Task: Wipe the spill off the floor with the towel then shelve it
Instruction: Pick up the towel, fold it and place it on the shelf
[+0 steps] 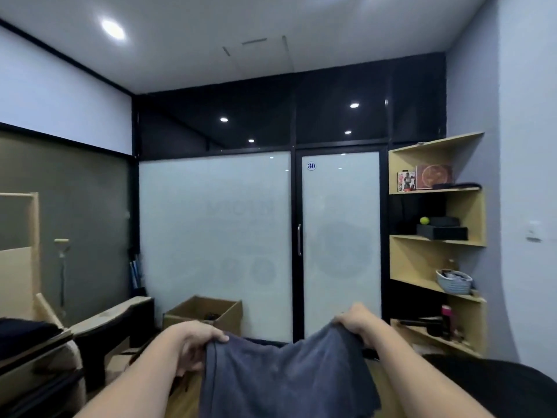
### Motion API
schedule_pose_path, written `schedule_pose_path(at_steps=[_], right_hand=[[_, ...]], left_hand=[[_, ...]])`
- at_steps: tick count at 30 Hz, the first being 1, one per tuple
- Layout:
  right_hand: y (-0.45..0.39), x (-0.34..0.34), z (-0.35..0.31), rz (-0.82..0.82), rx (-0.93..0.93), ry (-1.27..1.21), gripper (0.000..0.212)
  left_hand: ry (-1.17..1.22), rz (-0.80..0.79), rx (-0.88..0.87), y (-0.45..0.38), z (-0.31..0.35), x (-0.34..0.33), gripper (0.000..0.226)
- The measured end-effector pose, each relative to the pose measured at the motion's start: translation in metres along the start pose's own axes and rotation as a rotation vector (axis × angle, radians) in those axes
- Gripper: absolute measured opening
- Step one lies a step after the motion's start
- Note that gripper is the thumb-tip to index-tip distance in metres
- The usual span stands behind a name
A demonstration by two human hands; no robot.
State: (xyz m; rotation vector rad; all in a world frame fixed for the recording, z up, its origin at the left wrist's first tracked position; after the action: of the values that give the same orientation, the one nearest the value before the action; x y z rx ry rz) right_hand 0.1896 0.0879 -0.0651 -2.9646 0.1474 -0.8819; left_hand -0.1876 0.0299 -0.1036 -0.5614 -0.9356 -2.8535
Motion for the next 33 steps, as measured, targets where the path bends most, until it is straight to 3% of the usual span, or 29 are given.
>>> schedule_pose_path(at_steps=[3,9,13,19,22,29,33], right_hand=[[-0.001,-0.013,-0.036,0.002,0.039,-0.059,0.024],[0.004,0.023,-0.199,0.181,0.438,-0.064,0.037],[0.029,0.034,-0.257,0.204,0.598,-0.067,0.036],[0.036,0.029,-0.259,0.112,0.668,-0.03,0.04],[0.036,0.036,-0.257,0.141,0.685,0.072,0.034],[0.05,0.039,-0.269,0.182,0.73,-0.038,0.031],[0.064,0.031,-0.275,0.043,0.734,0.003,0.061]], left_hand=[[-0.072,0.039,-0.099,0.022,0.042,-0.02,0.019],[0.028,0.052,-0.463,0.111,0.184,-0.025,0.016],[0.051,0.066,-0.59,0.143,0.22,-0.023,0.013],[0.171,-0.011,-0.622,0.156,0.215,-0.021,0.008],[0.239,0.013,-0.65,0.163,0.218,-0.012,0.006],[0.148,0.08,-0.701,0.19,0.225,-0.01,0.009],[0.123,0.028,-0.705,0.199,0.22,-0.014,0.022]])
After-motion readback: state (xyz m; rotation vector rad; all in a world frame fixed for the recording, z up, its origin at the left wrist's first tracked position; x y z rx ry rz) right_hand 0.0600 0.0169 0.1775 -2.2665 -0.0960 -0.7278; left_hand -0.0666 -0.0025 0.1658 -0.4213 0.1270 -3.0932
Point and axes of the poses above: each hand's wrist, its own y-axis away from the middle knuckle, its own x-axis out of the back of the hand, z = x × y, the point moved 10 cm from there along -y, towards the middle knuckle, and after that the axes turned 8 degrees about x, right-handed, at the moved point
